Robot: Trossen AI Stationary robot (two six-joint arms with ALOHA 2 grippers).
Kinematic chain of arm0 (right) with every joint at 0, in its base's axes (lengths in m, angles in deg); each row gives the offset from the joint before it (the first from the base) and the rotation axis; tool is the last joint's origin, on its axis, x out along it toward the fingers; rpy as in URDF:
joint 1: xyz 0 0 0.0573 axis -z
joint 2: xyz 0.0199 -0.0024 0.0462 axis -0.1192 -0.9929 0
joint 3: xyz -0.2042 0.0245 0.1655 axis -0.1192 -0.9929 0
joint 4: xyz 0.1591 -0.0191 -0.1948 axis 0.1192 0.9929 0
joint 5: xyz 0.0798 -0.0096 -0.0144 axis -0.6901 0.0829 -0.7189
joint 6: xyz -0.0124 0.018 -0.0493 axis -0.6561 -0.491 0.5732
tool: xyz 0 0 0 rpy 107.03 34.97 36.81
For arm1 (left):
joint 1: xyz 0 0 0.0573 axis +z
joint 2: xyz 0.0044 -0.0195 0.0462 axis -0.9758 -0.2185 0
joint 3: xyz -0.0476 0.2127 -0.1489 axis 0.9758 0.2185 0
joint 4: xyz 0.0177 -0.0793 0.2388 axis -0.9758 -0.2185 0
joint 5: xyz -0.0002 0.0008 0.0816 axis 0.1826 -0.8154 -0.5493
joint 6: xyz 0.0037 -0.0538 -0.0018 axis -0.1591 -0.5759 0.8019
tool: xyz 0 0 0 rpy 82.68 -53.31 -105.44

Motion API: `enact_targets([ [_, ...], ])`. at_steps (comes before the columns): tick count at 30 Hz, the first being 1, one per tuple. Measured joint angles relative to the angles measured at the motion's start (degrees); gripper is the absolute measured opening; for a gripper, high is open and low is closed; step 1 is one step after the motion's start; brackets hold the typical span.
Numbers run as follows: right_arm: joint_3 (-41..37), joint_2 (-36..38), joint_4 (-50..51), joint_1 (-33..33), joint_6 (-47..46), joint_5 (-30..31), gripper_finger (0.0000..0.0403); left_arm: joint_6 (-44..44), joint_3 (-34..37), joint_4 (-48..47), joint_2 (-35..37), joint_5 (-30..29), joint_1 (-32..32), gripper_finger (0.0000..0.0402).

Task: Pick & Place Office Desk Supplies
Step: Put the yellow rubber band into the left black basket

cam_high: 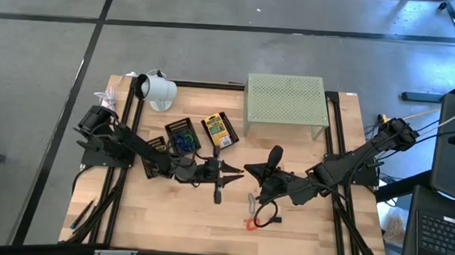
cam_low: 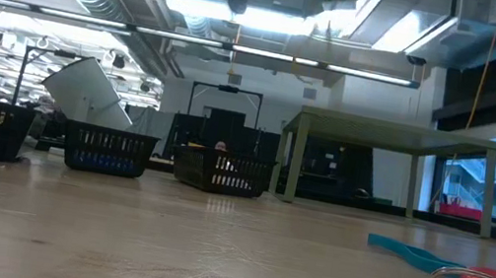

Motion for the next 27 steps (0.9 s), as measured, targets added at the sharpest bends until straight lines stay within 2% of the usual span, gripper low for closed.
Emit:
enact_targets([
  [4,0.02,0.00,0.00,0.29,-0.10,-0.02,0.0000,0.00,0.00,0.00,0.00,0.04,0.00,0.0007],
  [9,0.02,0.00,0.00,0.86,-2.88,-0.02,0.0010,0.00,0.00,0.00,0.00,-0.14,-0.01,0.0003],
  [14,0.01,0.00,0.10,1.55,-6.39,-0.02,0.0036,0.00,0.00,0.00,0.00,-0.28,0.00,0.0003],
  [18,0.02,0.00,0.15,1.79,-8.00,-1.93,0.0077,0.00,0.00,-0.01,0.00,-0.28,-0.02,0.0003],
  [21,0.02,0.33,1.14,1.81,-12.94,-5.46,0.0120,0.00,0.00,-0.12,0.00,-0.41,0.00,0.0003],
  [27,0.02,4.18,9.64,1.81,-25.14,-13.90,0.0212,0.02,-0.01,-0.63,0.00,-1.83,0.00,0.0003],
])
